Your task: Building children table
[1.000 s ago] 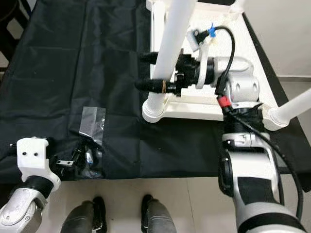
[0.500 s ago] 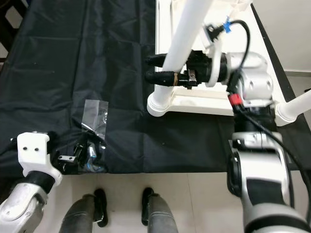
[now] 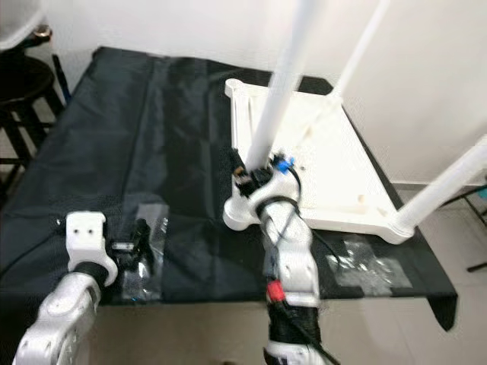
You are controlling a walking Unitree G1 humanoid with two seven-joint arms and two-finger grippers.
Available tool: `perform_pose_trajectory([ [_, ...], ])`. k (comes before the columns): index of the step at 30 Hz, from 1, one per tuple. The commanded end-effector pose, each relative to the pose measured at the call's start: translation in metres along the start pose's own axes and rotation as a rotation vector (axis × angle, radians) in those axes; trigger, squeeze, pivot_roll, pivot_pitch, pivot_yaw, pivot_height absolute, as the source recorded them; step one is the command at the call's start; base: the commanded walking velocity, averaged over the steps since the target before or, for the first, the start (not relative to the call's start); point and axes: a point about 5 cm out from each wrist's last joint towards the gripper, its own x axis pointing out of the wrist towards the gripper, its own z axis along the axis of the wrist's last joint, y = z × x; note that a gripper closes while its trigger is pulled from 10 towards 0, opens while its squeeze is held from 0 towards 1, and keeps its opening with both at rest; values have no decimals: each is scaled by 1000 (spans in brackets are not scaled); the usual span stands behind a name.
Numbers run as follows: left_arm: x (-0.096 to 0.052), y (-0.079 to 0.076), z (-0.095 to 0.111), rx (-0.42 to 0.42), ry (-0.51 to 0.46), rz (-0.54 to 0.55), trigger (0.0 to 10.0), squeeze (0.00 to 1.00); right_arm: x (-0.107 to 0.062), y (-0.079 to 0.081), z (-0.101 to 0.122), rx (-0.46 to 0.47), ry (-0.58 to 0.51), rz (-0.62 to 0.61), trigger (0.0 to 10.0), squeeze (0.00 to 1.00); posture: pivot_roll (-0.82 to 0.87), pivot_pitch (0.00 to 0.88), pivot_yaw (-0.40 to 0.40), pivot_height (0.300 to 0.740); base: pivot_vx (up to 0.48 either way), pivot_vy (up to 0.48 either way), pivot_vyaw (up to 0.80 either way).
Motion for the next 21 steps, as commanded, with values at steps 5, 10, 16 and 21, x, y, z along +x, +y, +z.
perform_pose_trajectory([
  [5,-1,1,-3,6,-5,-2,10000,0,-9,10,-25,-30,201,43,10000,4,-37,70,-122,740,0,0,0],
  [10,-12,1,3,10,-30,-5,10000,0,-7,8,7,-38,52,409,10000,1000,-26,142,-103,740,0,0,0],
  [16,-25,0,13,11,-47,-16,10000,0,5,-20,54,-202,-59,807,10000,1000,5,216,-95,740,0,0,0],
  [21,-42,-1,23,14,-65,-16,10000,0,14,-41,90,-218,-57,1008,10000,1000,47,304,-83,740,0,0,0],
])
